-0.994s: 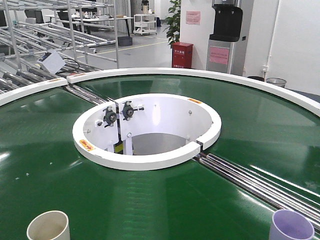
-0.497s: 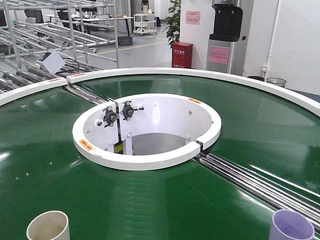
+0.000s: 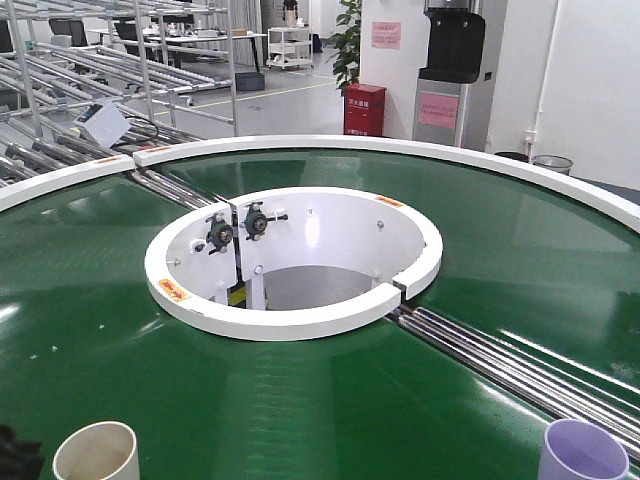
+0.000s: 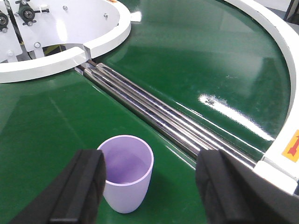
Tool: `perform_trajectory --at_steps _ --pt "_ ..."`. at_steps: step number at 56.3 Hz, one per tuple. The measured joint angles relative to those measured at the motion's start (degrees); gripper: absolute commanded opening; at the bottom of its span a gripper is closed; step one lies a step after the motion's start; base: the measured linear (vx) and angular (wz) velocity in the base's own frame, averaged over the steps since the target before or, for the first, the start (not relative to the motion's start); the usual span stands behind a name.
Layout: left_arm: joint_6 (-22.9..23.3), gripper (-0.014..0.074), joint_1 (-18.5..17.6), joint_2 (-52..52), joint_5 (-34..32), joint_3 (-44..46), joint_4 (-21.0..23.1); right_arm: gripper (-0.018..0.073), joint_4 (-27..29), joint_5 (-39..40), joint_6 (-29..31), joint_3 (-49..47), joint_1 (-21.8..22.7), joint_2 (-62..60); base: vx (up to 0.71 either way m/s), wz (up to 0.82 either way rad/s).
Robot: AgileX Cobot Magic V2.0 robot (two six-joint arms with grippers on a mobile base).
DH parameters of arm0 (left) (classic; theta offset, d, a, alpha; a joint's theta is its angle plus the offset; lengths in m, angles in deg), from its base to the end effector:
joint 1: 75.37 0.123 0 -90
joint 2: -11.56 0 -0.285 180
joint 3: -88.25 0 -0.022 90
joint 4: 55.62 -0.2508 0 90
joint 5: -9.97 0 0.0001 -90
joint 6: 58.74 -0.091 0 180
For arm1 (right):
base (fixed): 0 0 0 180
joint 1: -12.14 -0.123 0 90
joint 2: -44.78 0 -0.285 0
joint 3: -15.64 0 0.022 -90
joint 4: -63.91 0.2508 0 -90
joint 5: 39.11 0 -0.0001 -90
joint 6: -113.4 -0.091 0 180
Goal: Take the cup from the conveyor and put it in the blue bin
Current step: 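Lower left gripper onto white cup and right gripper onto lavender cup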
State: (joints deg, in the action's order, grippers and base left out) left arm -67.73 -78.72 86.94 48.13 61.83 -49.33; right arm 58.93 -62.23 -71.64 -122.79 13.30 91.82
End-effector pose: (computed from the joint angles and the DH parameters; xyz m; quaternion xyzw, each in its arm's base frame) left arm 0.2358 -0.0200 0.2996 0.0721 0.9358 -0.0297 0.3437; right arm 0.1404 -0.0060 0.3260 0.0213 0.8270 -0.0175 0.5615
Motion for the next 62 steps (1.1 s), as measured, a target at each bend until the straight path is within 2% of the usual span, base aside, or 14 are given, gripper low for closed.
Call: perform_trajectory --at_steps 7,17,43,53,62 --pt "0.0 0.0442 0.0 8.8 4.0 7.8 0.0 0.0491 0.0 0.1 0.0 0.0 0.0 0.0 0.0 0.0" --pt "0.0 0.0442 0.0 19.0 4.2 14.4 0.0 0.0491 0.0 0.3 0.0 0.0 0.0 0.0 0.0 0.0" --pt "-1.4 0.0442 0.0 30.5 3.8 16.3 0.0 0.0491 0.5 -0.2 -0.7 0.0 0.0 0.0 0.0 0.0" --pt "-1.5 0.0425 0.0 31.6 2.8 16.3 0.0 0.0491 1.3 -7.9 -3.9 -2.2 0.0 4.7 0.0 0.0" --pt "-1.5 0.0324 0.0 31.6 2.6 16.3 0.0 0.0491 1.3 -18.9 -5.0 -10.6 0.0 16.5 0.0 0.0"
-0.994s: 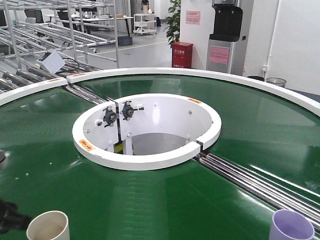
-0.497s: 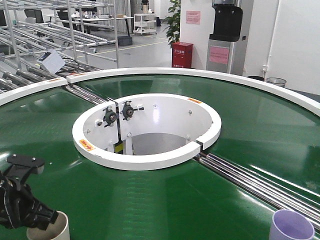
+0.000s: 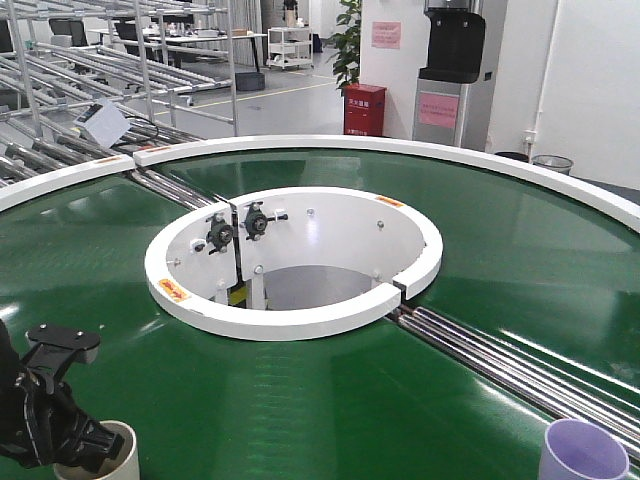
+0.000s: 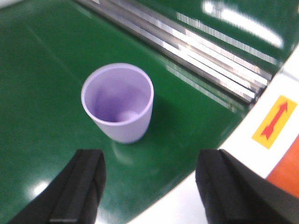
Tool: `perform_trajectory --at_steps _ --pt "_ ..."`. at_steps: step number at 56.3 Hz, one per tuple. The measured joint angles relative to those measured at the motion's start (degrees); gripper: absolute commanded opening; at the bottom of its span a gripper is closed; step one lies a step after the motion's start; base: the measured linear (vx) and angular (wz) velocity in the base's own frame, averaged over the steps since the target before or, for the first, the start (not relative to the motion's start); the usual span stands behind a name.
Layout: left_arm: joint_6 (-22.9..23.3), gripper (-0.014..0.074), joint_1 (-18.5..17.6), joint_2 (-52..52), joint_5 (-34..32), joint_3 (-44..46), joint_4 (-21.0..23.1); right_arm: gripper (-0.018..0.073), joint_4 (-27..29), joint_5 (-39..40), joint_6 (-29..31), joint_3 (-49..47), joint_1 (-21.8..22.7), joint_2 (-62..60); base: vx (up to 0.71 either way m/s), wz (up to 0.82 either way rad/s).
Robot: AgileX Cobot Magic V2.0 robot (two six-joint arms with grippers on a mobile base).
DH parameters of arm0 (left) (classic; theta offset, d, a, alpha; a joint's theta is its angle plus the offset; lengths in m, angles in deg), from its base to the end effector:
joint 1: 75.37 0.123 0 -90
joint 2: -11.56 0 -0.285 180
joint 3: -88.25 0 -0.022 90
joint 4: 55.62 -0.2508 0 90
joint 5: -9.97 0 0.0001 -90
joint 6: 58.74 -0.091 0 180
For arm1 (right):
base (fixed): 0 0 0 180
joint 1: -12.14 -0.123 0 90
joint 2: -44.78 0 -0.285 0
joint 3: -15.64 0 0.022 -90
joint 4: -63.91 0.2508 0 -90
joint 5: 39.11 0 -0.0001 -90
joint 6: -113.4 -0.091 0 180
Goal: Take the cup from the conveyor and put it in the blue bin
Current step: 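Lower left gripper onto white cup and right gripper onto lavender cup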
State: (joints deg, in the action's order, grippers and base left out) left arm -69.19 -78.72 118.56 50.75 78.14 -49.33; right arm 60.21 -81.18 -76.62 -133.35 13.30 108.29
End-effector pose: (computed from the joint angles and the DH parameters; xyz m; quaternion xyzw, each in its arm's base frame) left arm 0.3499 -0.0270 0.2168 0.0841 0.9769 -0.0312 0.1938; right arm 0.1870 -0.0077 0.3142 0.0763 0.9256 -0.0003 0.3708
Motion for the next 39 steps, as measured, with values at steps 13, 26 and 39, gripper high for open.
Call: perform_trajectory --at_steps 13,26,39 --pt "-0.1 0.0152 0.0 0.0 0.0 0.0 0.1 0.049 -0.5 -6.8 2.5 -12.7 0.0 16.5 0.0 0.0" --pt "-0.1 0.0064 0.0 -0.1 1.1 0.1 0.8 0.049 -0.9 -10.0 3.3 -22.5 0.0 30.1 0.0 0.0" --pt "-0.1 0.0052 0.0 -0.1 1.4 0.3 0.8 0.049 -1.1 -11.1 3.3 -24.5 0.0 39.7 0.0 0.0"
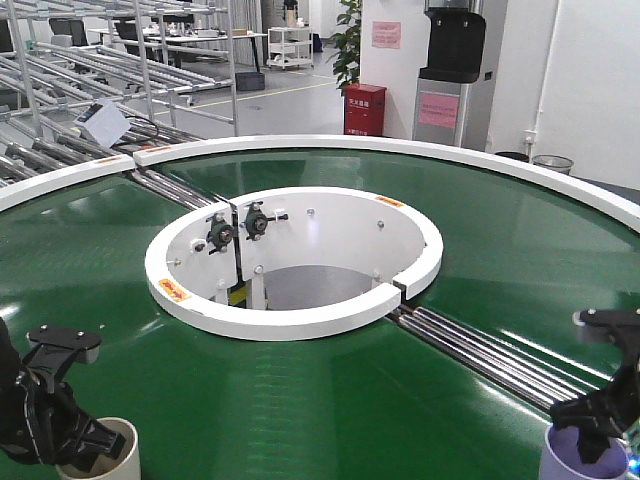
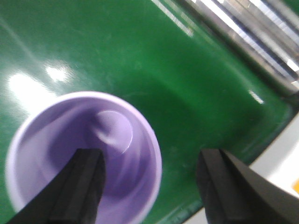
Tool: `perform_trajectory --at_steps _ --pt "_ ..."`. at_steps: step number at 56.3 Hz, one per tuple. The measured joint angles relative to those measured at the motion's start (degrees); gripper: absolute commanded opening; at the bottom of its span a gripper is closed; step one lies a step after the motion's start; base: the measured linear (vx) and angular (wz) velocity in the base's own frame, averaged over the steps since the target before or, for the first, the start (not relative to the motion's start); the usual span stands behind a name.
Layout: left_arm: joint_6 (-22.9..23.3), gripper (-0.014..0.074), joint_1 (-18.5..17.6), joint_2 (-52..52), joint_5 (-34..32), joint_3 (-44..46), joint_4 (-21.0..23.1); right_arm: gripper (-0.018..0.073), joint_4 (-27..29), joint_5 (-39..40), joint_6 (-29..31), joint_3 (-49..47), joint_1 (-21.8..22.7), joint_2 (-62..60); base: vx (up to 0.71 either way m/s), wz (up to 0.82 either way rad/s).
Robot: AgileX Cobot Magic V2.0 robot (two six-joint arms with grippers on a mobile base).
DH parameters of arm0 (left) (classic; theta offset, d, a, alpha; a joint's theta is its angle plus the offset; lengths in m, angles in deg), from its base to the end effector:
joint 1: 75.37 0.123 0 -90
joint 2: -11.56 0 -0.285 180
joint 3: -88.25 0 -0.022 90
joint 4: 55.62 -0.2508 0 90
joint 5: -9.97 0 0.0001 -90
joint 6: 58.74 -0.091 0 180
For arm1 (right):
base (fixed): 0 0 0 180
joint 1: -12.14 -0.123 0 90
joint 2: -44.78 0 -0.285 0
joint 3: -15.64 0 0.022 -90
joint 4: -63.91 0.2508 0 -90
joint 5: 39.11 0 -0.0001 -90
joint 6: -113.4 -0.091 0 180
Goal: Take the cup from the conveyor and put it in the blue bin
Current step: 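Lower left gripper onto white cup and right gripper onto lavender cup, then close both grippers on the cup rims and lift the cups up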
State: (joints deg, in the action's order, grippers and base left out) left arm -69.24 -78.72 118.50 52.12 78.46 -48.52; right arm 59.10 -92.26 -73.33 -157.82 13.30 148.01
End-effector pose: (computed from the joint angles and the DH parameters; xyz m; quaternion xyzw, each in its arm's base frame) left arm 0.3488 -0.0280 0.2180 0.0811 0.9785 -0.0378 0.1856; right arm 0.3352 -0.0129 0.2495 0.0481 0.9871 -0.0297 0.1500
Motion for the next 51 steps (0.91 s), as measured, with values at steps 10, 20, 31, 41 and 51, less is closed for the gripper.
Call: perform_trajectory --at_steps 10,20,31,41,51 --pt "0.0 0.0052 0.0 0.0 0.0 0.0 0.0 0.0455 0.0 1.0 0.0 0.0 0.0 4.2 0.0 0.0" --pt "0.0 0.0052 0.0 0.0 0.0 0.0 0.0 0.0165 0.0 2.1 -0.2 -0.1 0.0 5.5 0.0 0.0" --pt "0.0 0.0052 0.0 0.0 -0.1 0.0 0.0 -0.0015 1.1 2.4 -0.2 -0.4 0.0 5.1 0.0 0.0" --pt "0.0 0.0052 0.0 -1.6 -1.1 0.0 -0.6 -0.0013 3.6 3.0 3.8 -0.3 0.0 3.2 0.0 0.0" --pt "-0.2 0.0052 0.0 -8.0 -4.7 0.0 -0.5 -0.0009 14.1 7.2 13.5 -0.3 0.0 -4.2 0.0 0.0"
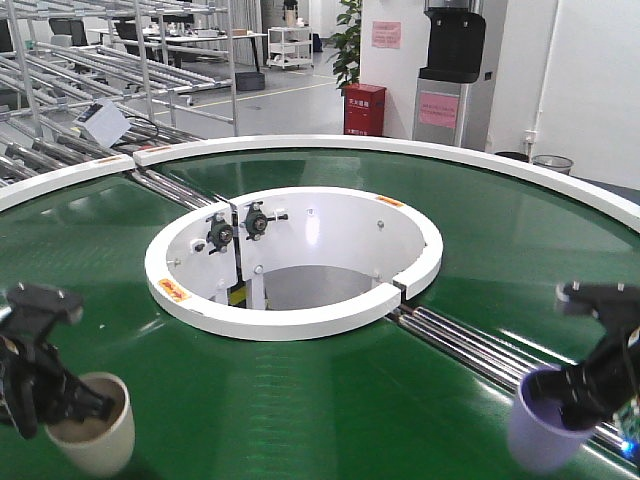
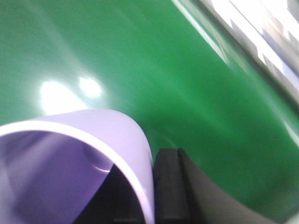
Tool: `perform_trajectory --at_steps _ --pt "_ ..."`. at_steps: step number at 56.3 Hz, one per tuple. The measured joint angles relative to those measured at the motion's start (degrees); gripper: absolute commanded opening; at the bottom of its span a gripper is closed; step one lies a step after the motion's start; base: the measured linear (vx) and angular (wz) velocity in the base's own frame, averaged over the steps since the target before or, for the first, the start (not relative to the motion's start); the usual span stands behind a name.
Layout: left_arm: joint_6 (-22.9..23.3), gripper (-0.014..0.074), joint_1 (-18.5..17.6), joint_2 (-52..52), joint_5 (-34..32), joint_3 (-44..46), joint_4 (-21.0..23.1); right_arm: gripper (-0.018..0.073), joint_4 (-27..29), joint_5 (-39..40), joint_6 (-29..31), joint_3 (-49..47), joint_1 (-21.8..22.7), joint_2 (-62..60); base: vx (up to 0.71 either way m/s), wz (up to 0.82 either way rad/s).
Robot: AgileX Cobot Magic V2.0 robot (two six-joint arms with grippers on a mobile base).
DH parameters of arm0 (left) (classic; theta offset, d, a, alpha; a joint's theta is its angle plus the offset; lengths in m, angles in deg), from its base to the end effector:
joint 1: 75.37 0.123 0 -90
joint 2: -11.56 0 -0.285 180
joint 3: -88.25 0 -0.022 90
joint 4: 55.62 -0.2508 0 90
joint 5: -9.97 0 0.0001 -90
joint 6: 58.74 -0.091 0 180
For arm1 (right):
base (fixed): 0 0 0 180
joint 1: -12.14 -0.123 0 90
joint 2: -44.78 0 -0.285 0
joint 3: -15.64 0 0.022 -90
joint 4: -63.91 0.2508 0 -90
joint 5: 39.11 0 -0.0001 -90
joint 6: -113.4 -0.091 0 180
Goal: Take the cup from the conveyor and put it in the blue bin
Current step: 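Close both grippers on the cup rims and lift the cups up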
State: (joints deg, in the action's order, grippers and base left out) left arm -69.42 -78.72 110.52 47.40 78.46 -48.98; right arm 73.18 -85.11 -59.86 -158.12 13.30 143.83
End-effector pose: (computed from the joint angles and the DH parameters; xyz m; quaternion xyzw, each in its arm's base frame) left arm 0.3387 -0.0262 0.2694 0.0831 0.9521 -0.0284 0.2928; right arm 0.3366 0.0037 0.2805 -0.0071 0.9664 0.0530 0.2514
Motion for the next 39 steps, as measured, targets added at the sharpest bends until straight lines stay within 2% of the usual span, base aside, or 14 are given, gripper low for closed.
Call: perform_trajectory --at_steps 7,14,23,29,39 --pt "-0.3 0.0052 -0.5 -6.3 -2.6 0.0 1.8 -0.0009 6.8 3.8 3.3 0.0 0.0 -6.5 0.0 0.0" --pt "-1.6 0.0052 -2.0 -12.3 -4.2 0.0 2.9 -0.0009 7.9 5.8 4.0 0.0 -0.4 -13.7 0.0 0.0" --pt "-2.5 0.0052 -4.4 -21.0 -5.7 0.0 5.9 -0.0009 4.8 9.2 3.8 0.0 -4.6 -23.2 0.0 0.0" --pt "-2.6 0.0052 -5.5 -26.4 -5.8 0.0 7.6 -0.0009 2.2 11.0 0.9 0.0 -8.6 -28.4 0.0 0.0" --pt "-3.7 0.0052 -5.5 -34.7 -5.0 0.0 7.7 -0.0009 -2.8 9.7 -2.9 0.0 -12.1 -31.7 0.0 0.0"
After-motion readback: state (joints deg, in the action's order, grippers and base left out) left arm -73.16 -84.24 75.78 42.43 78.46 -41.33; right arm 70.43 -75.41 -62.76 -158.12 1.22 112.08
